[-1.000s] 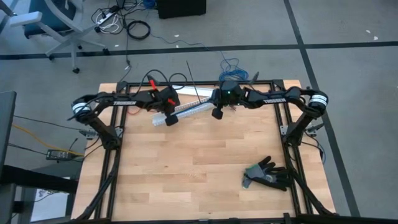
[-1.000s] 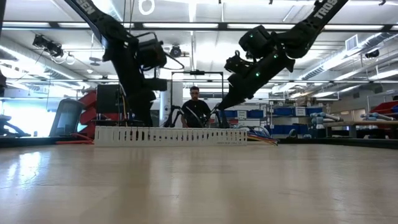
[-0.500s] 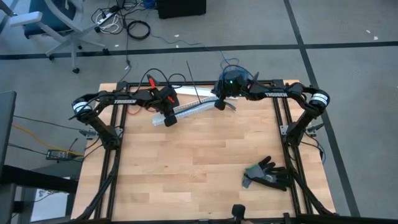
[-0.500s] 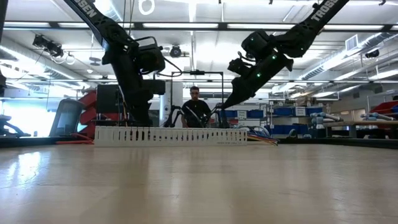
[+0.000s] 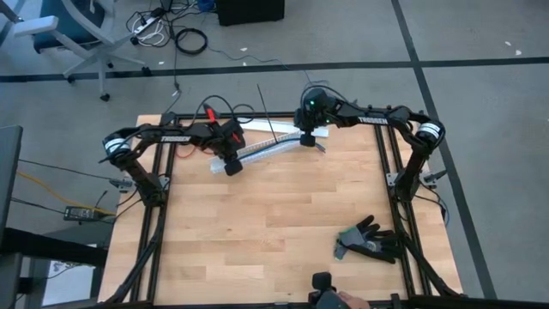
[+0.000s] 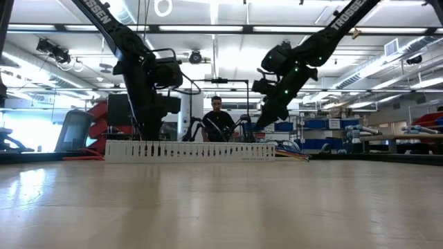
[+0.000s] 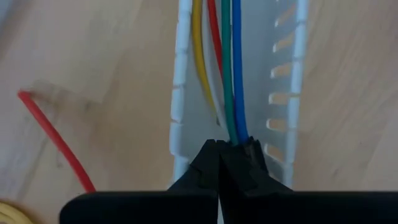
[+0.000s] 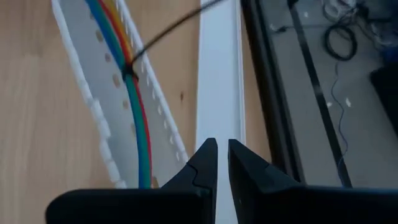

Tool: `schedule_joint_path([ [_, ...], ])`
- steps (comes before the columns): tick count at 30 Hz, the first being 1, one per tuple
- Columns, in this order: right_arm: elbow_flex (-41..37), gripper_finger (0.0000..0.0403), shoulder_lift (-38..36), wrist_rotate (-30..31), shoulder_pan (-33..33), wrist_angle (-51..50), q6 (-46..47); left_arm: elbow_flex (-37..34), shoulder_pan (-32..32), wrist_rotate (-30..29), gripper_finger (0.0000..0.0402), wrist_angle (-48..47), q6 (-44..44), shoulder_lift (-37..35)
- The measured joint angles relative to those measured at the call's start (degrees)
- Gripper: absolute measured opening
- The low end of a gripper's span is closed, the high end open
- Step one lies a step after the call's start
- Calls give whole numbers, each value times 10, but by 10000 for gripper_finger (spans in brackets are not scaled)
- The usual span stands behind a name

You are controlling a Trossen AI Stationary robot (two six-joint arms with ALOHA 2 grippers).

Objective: Ziptie cables
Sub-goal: Put the zip tied cables in the cable duct

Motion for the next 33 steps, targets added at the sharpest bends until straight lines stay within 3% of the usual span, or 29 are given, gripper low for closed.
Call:
schedule_joint_path([
  [6, 0, 53, 0, -38, 3, -1, -15, 0, -2, 0, 0, -7, 0, 3],
  [14, 1, 92, 12, -36, 7, -21, -88, 0, -2, 0, 0, 0, 0, 3],
  [19, 14, 73, 40, 15, 7, -37, -107, -1, -2, 0, 0, 4, -1, 3],
  [29, 58, 9, 84, 23, 2, -82, -100, -1, -2, 4, 0, -1, 1, 3],
  [33, 57, 5, 78, 32, 5, -87, -86, -1, -2, 4, 0, 0, 1, 3],
])
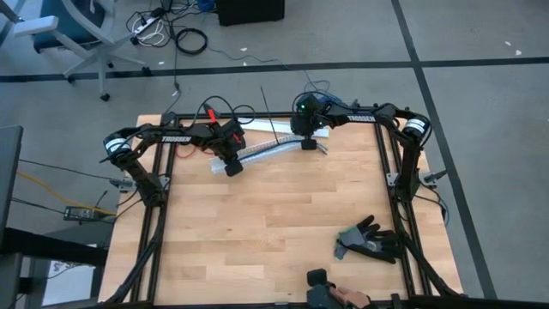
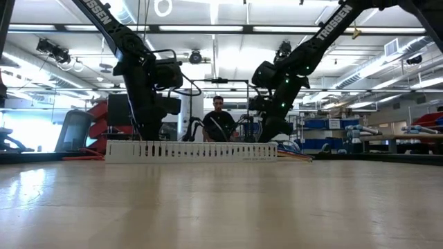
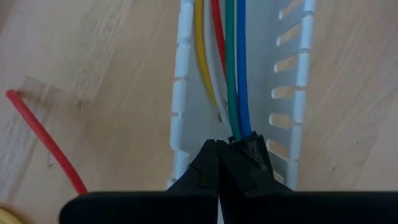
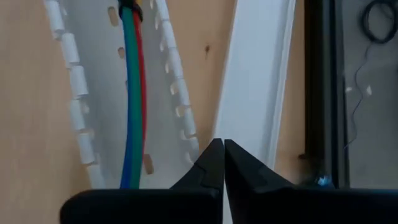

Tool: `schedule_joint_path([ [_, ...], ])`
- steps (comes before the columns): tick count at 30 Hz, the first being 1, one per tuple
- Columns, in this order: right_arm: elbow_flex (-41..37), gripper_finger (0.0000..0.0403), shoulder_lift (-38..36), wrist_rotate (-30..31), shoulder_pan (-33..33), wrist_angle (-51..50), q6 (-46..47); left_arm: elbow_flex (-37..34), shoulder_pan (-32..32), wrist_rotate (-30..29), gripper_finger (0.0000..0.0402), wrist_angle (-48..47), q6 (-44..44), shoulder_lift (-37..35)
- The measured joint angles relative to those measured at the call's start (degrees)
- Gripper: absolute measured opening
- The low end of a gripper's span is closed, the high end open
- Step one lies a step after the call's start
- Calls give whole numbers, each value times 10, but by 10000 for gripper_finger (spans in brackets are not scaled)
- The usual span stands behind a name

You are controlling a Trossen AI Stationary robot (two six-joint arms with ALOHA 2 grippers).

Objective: Ziptie cables
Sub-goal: Put the zip tied cables in the cable duct

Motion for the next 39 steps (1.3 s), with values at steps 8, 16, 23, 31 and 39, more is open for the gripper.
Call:
schedule_joint_path([
  [8, 0, 37, -48, -48, -5, 12, 46, 0, 0, 0, 0, 5, 1, 0],
  [16, -1, 82, -36, -66, 7, -16, 32, 0, 0, 0, 1, 13, 1, 0],
  [23, -1, 87, -11, -58, 8, -23, 25, 0, 0, 0, 1, 14, 0, 0],
  [31, -1, 48, 8, -21, 7, -32, 15, 0, -1, 6, 1, 14, 0, 0],
  [39, -1, 7, 6, -20, 7, -37, 14, 0, -1, 21, 1, 3, -1, 4],
])
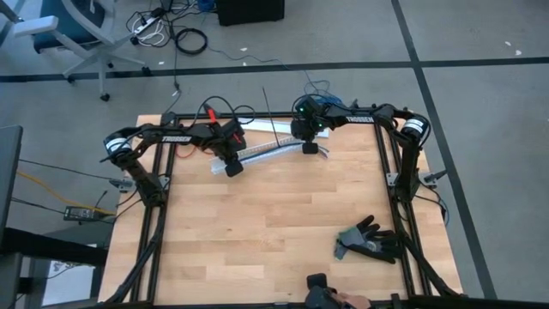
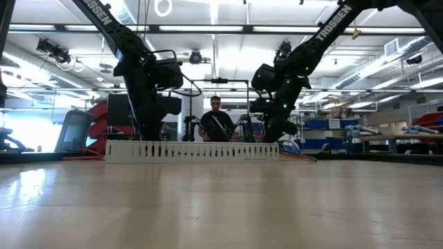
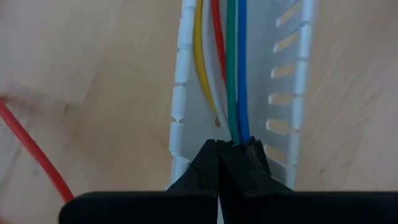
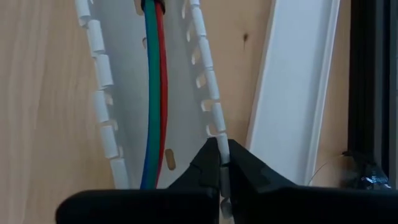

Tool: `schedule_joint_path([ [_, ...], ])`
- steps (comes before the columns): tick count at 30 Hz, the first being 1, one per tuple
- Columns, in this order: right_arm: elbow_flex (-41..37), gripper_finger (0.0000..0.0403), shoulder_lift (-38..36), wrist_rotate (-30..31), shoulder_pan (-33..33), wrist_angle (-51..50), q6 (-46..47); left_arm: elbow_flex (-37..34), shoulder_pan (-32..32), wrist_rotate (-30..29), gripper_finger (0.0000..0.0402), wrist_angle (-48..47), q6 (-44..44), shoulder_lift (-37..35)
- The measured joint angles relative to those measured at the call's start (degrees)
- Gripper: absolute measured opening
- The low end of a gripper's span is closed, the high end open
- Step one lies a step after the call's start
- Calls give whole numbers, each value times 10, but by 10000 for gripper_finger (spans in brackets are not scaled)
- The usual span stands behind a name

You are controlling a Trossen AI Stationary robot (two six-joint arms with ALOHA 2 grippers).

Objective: Ziptie cables
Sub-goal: Put the zip tied cables in the cable duct

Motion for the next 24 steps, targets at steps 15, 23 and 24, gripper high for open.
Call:
schedule_joint_path([
  [15, 1, 1, -1, -8, -9, -26, 7, 2, 0, -7, 1, -68, -16, 25],
  [23, 1, 1, -2, 2, -13, -31, 8, -2, 0, -41, 1, -170, -30, 2],
  [24, 1, 1, -2, 2, -14, -31, 8, -2, 0, -43, 1, -167, -30, 2],
])
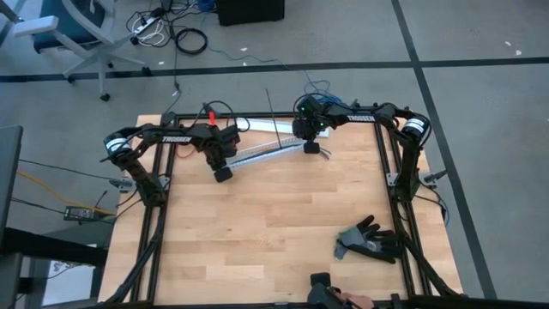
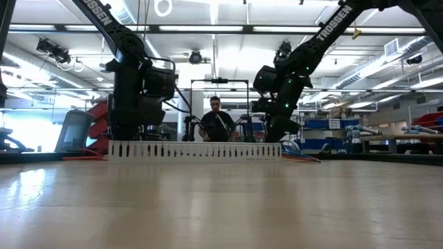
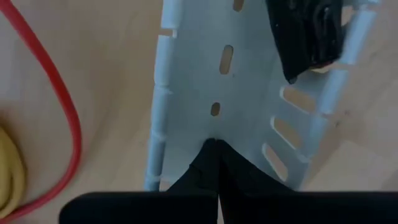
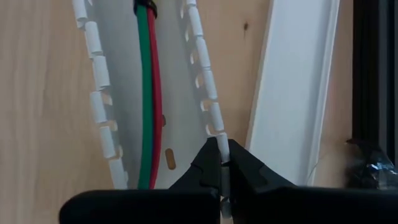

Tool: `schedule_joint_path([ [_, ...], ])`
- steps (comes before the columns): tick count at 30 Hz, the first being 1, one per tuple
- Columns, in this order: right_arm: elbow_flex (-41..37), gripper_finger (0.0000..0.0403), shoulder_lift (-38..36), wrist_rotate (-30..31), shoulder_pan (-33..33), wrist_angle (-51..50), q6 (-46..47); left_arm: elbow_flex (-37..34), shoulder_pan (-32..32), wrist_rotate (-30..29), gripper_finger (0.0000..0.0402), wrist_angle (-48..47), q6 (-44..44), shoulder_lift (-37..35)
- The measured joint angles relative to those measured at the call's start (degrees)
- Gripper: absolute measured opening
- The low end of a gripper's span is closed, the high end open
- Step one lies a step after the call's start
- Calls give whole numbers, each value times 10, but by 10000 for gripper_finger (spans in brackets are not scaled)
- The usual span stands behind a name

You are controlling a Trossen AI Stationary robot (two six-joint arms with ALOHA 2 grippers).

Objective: Ziptie cables
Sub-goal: Put the zip tied cables in the cable duct

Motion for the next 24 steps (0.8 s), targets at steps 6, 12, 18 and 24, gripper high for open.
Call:
schedule_joint_path([
  [6, 0, 1, -1, -1, -1, 0, 13, 11, -5, 2, 1, 51, 1, 0],
  [12, 0, 1, -1, -7, -1, 0, 15, 45, -8, 0, 1, 68, 9, -1],
  [18, 0, 1, 0, -18, -1, 0, 16, 49, -8, 1, 1, 174, 22, 2],
  [24, 0, 1, 0, -25, -1, 0, 25, 49, -8, 3, 0, 215, 35, 30],
])
